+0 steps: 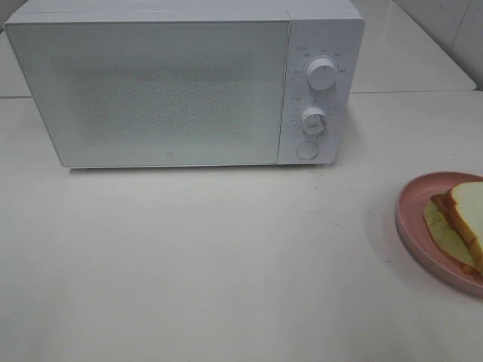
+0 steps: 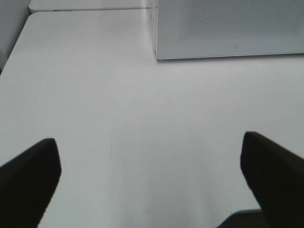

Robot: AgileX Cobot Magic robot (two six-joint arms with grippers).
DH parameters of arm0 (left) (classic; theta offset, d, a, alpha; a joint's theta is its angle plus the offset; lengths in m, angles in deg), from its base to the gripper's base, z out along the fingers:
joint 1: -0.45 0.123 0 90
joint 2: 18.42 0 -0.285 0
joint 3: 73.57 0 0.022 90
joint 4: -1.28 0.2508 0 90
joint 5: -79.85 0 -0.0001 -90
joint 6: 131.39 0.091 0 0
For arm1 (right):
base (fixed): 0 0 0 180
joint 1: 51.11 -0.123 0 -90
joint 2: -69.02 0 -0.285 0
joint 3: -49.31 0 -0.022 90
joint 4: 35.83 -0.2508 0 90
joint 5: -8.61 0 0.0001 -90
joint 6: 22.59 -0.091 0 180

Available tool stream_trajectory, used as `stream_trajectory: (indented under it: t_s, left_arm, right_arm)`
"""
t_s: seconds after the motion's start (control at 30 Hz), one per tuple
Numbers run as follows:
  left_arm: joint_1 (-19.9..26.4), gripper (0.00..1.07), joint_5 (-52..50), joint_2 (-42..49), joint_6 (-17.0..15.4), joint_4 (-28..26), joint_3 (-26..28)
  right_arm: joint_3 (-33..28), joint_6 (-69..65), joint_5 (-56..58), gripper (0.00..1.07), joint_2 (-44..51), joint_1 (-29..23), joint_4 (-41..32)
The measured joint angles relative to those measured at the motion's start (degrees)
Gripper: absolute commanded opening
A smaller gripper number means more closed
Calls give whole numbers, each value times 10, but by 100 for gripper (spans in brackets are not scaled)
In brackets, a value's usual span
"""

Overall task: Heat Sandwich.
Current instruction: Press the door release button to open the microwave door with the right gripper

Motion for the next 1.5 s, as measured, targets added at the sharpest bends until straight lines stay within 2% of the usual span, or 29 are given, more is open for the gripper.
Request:
stream_trajectory:
  t_s: [0.67,0.87,0.93,1.13,1.37,1.43,1.5]
  left_arm:
    - [0,98,0,0,0,0,0]
    - [0,98,0,0,0,0,0]
    - [0,98,0,0,0,0,0]
    - [0,98,0,0,0,0,0]
    - [0,98,0,0,0,0,0]
    - [0,98,0,0,0,0,0]
    - [0,98,0,0,0,0,0]
  right_arm:
    - [0,-1,-164,74,-169,0,2]
    - [-7,-1,-278,74,-240,0,2]
    - [-32,-1,-367,74,-272,0,2]
    - [-58,1,-482,74,-334,0,-2]
    - [-87,65,-631,74,-413,-8,-83]
    - [-99,100,-677,74,-434,-25,-123]
    - [-116,155,-741,74,-468,-68,-194]
